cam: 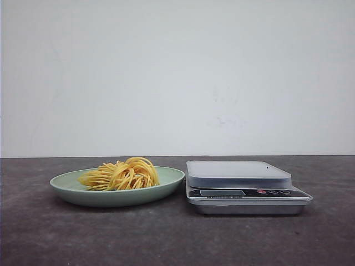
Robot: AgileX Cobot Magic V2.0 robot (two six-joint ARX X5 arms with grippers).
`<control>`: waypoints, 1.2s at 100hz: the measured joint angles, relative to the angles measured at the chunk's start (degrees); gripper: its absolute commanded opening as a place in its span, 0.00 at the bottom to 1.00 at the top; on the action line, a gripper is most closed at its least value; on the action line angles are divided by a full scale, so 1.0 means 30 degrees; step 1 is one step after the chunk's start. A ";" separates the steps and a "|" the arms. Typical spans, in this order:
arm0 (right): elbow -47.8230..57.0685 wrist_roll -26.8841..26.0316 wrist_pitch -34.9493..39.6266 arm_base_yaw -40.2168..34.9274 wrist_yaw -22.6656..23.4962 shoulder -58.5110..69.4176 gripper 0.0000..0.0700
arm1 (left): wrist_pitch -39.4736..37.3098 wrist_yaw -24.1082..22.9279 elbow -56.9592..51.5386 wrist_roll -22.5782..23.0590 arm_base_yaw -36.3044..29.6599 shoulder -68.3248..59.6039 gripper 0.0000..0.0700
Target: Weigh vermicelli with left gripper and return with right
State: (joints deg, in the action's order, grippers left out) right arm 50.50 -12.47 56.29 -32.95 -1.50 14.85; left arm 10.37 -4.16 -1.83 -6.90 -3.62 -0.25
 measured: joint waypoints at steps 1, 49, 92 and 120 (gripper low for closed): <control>0.0000 0.0000 0.0000 0.0000 0.0000 0.0000 0.01 | 0.0007 0.0000 0.0000 0.0007 0.0000 0.0000 0.00; 0.0000 0.0000 0.0000 0.0000 0.0000 0.0000 0.01 | 0.0007 0.0000 0.0000 0.0007 0.0000 0.0000 0.00; 0.0000 0.0699 -0.0699 0.0539 -0.0393 -0.0007 0.01 | 0.0007 0.0000 0.0000 0.0007 0.0000 0.0000 0.00; -0.2951 0.3716 -0.8648 0.6885 0.0087 -0.0933 0.01 | 0.0007 0.0000 0.0000 0.0000 0.0000 0.0000 0.00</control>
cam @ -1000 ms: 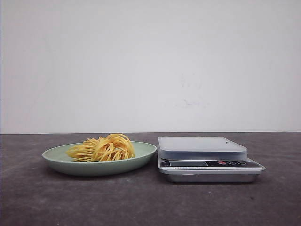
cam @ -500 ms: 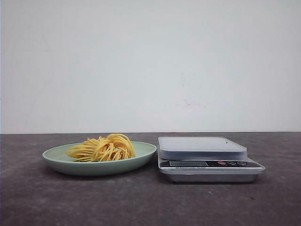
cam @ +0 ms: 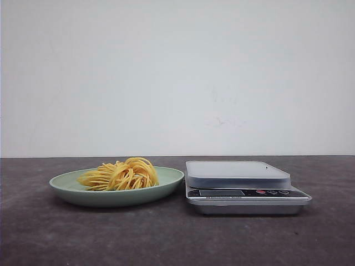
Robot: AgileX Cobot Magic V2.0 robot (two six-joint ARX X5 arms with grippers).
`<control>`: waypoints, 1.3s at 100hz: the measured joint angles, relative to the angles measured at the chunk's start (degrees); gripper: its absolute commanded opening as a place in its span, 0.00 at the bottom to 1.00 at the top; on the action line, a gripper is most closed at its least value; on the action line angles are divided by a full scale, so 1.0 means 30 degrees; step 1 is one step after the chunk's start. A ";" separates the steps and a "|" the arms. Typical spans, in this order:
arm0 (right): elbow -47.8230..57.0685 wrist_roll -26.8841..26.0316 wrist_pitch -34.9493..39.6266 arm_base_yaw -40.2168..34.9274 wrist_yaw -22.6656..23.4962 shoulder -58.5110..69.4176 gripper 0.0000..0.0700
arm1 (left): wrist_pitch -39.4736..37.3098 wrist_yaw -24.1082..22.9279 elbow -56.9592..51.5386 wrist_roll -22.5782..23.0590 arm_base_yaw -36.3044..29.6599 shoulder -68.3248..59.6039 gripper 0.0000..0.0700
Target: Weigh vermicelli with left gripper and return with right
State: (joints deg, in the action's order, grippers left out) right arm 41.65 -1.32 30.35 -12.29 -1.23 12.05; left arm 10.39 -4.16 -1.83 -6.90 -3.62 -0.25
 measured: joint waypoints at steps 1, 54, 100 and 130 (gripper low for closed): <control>-0.0219 0.0029 -0.0335 0.0248 0.0080 -0.0066 0.01 | 0.0000 0.0007 0.0000 0.0000 0.0000 0.0000 0.00; -1.0936 0.0379 -0.7599 0.4510 0.0911 -0.2368 0.01 | 0.0000 0.0000 0.0000 0.0000 0.0000 0.0000 0.00; -1.3471 0.0313 -0.7905 0.4510 0.0918 -0.3942 0.01 | 0.0000 0.0000 0.0000 0.0000 0.0000 0.0000 0.00; -1.3573 0.0313 -0.6761 0.4510 0.0925 -0.3920 0.01 | 0.0000 0.0007 0.0000 0.0000 0.0000 0.0000 0.00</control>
